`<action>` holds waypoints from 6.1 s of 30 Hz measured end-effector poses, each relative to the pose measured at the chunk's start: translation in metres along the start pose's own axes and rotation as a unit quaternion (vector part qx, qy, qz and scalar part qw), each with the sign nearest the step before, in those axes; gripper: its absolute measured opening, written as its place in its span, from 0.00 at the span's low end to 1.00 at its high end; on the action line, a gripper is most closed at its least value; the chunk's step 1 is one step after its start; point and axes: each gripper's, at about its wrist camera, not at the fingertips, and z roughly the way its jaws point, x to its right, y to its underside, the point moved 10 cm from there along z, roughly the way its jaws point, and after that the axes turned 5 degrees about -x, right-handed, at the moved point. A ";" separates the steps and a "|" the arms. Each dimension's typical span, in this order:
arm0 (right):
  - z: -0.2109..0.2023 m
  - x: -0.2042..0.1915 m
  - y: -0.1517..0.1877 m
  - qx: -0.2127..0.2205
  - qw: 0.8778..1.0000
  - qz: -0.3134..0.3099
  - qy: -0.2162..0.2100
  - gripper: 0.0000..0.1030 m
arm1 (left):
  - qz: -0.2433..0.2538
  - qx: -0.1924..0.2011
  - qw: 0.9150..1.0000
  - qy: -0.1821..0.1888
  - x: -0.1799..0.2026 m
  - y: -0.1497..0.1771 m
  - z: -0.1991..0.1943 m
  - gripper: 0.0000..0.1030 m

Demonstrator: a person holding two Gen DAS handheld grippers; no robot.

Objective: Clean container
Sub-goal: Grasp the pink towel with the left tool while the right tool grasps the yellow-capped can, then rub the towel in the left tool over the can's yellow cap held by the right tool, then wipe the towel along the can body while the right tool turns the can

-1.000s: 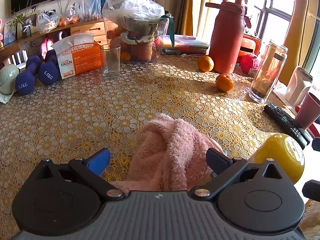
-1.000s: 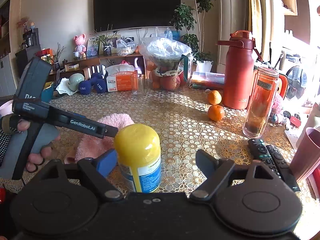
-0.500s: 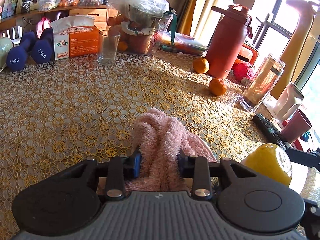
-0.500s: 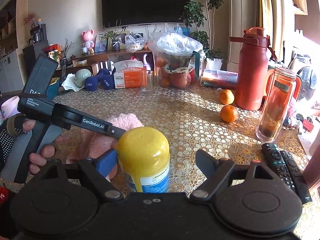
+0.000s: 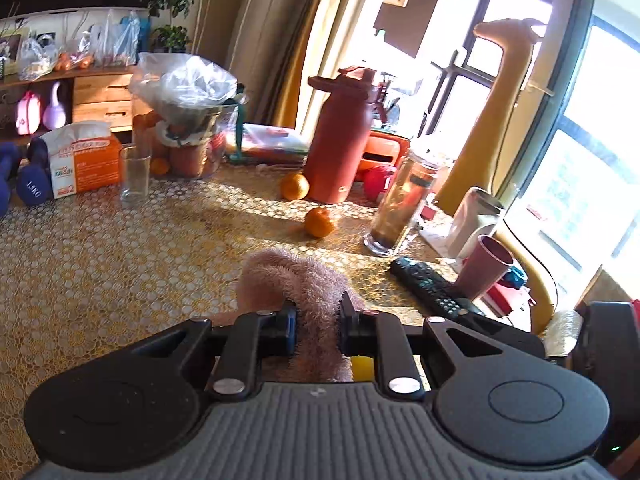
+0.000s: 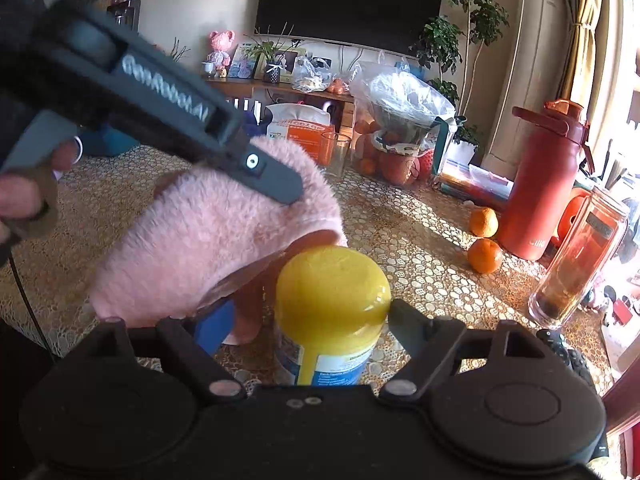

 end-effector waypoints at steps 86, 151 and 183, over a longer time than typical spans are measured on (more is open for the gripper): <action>-0.043 0.024 0.047 -0.015 0.999 -0.028 -0.040 0.60 | 0.044 -0.094 0.993 0.063 0.060 0.043 0.051 0.17; 0.001 0.021 -0.012 -0.157 0.985 -0.032 -0.070 0.70 | -0.020 -0.035 0.999 -0.013 -0.064 0.058 0.016 0.17; -0.007 0.061 -0.017 -0.135 0.979 0.123 -0.090 0.58 | 0.003 -0.036 0.996 0.082 0.022 0.062 0.007 0.17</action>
